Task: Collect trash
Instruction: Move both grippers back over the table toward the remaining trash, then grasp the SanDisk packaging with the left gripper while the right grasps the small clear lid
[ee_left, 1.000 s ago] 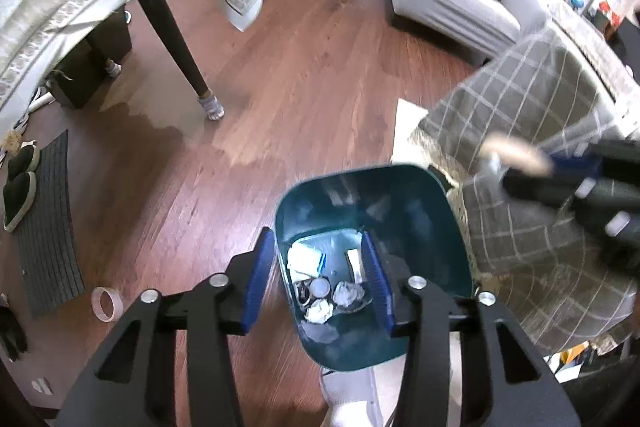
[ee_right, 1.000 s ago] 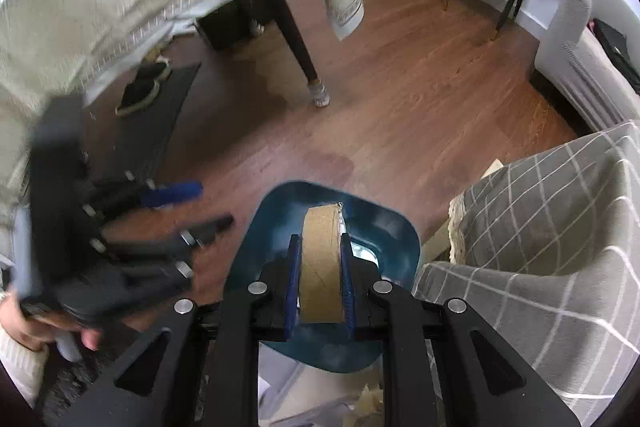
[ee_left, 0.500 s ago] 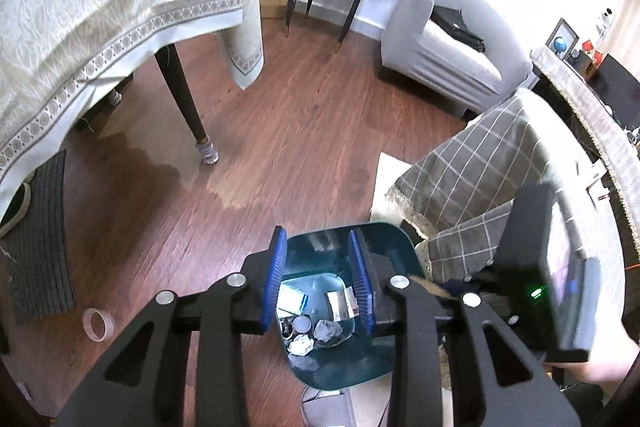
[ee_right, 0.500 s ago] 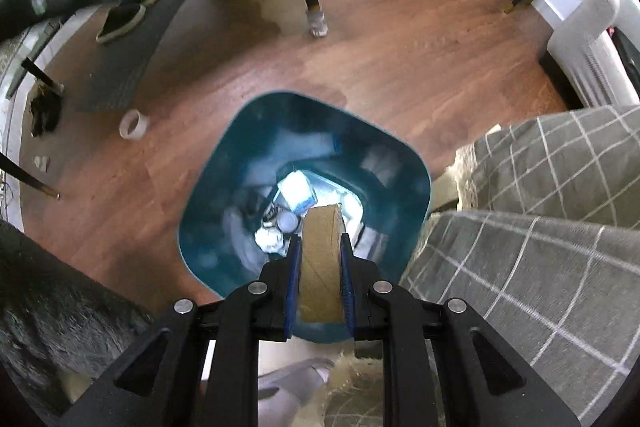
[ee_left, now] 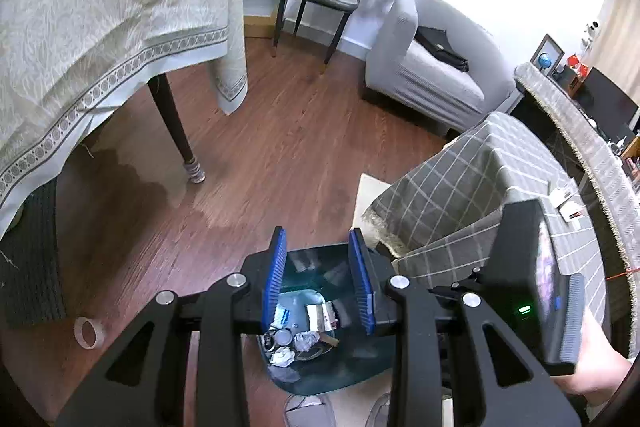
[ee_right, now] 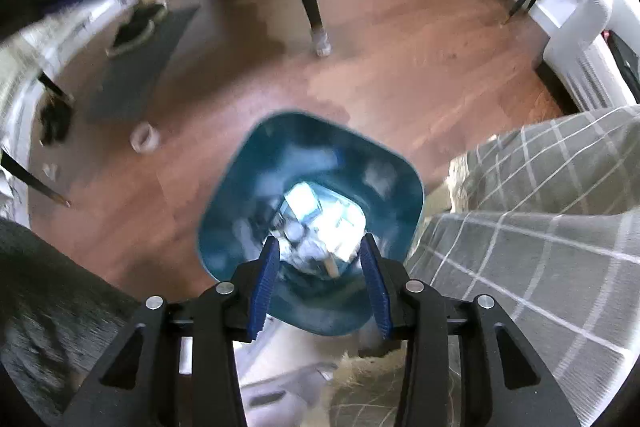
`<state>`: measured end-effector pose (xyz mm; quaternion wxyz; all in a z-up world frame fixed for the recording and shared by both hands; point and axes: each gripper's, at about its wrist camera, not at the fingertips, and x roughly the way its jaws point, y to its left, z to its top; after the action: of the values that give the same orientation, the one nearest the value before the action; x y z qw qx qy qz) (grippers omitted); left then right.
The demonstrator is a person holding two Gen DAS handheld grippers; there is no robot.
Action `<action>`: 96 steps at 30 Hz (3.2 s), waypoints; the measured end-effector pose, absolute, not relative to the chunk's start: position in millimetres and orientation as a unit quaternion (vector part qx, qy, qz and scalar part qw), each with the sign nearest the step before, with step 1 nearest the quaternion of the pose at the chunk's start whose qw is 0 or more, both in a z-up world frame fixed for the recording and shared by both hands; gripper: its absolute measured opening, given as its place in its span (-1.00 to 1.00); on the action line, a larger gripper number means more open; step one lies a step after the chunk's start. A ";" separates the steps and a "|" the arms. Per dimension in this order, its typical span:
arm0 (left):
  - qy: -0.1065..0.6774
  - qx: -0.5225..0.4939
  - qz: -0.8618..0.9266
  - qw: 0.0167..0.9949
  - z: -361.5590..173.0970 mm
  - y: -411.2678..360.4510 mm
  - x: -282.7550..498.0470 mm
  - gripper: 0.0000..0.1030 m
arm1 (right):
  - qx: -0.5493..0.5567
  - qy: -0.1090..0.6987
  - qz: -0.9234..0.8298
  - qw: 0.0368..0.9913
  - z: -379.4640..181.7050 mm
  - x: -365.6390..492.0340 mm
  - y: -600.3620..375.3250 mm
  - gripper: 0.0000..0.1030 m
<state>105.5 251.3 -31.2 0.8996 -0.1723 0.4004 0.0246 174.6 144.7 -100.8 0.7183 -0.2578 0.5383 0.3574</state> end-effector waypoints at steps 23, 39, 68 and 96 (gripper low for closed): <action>0.353 -0.123 -0.001 0.927 17.3 195.0 116.5 -0.35 | -0.156 0.408 0.335 0.835 19.8 187.2 46.7 -0.18; 0.351 -0.079 -0.046 0.932 27.9 110.4 143.8 0.01 | -0.123 0.394 0.298 0.861 28.4 194.2 -28.0 -0.18; 0.351 -0.040 -0.136 0.926 13.6 -29.9 192.4 0.41 | -0.061 0.384 0.180 0.903 22.0 204.2 -189.5 0.32; 0.393 -0.007 -0.167 0.904 -22.5 -104.3 275.3 -0.27 | -0.001 0.419 0.163 0.893 -7.5 221.2 -241.4 0.34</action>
<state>275.3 -104.3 -22.5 0.9042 -0.0072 0.3929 -0.1673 221.2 -241.4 -7.5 0.8934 -0.0012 0.4187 0.1628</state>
